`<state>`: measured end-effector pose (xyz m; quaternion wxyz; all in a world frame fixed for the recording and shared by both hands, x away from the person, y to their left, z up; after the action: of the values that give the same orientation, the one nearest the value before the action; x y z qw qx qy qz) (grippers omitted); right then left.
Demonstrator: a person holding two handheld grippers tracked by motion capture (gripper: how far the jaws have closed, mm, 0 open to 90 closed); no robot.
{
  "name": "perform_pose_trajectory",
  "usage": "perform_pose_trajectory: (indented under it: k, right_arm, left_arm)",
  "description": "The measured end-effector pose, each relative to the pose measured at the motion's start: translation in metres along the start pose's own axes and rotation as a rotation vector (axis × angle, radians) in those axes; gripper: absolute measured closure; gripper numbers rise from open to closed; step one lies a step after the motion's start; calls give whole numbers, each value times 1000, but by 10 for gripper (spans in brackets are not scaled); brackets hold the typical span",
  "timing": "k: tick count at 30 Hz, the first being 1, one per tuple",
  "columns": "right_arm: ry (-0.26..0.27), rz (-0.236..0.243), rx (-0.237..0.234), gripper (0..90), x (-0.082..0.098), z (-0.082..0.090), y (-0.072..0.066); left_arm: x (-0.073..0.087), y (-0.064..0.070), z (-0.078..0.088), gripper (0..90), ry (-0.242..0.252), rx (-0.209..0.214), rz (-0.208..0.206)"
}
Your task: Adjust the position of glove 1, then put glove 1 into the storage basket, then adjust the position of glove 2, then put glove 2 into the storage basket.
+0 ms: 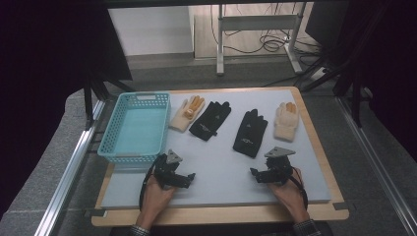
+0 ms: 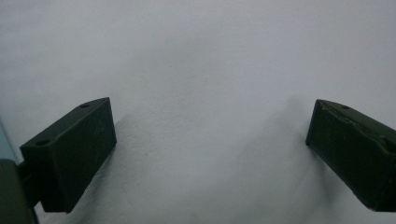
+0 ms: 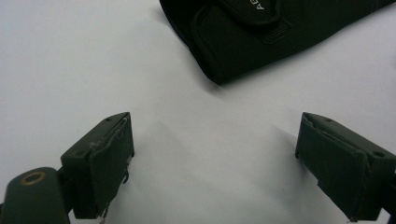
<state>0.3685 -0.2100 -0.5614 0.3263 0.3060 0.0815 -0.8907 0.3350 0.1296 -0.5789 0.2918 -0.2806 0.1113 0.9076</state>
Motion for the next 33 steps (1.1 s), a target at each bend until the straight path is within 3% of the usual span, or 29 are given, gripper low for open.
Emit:
perform_pose_trajectory:
  k: [24, 33]
  right_arm:
    - [1, -4, -5, 113, 0, 0, 0]
    - [12, -19, -6, 202, 0, 3, 3]
  left_arm:
    - [0, 0, 0, 21, 3, 1, 3]
    - [0, 0, 0, 22, 7, 2, 6]
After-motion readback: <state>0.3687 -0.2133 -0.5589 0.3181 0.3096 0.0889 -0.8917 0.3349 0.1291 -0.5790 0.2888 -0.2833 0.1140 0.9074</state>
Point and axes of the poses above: each handheld gripper's, and its own axes: z roughly backward along the jaws, x roughly out of its underside, y roughly to its right, the point moved 4 cm from there along -z, roughly forward along the jaws, and after that the axes turned 9 degrees about -y, right-handed, at the moved point
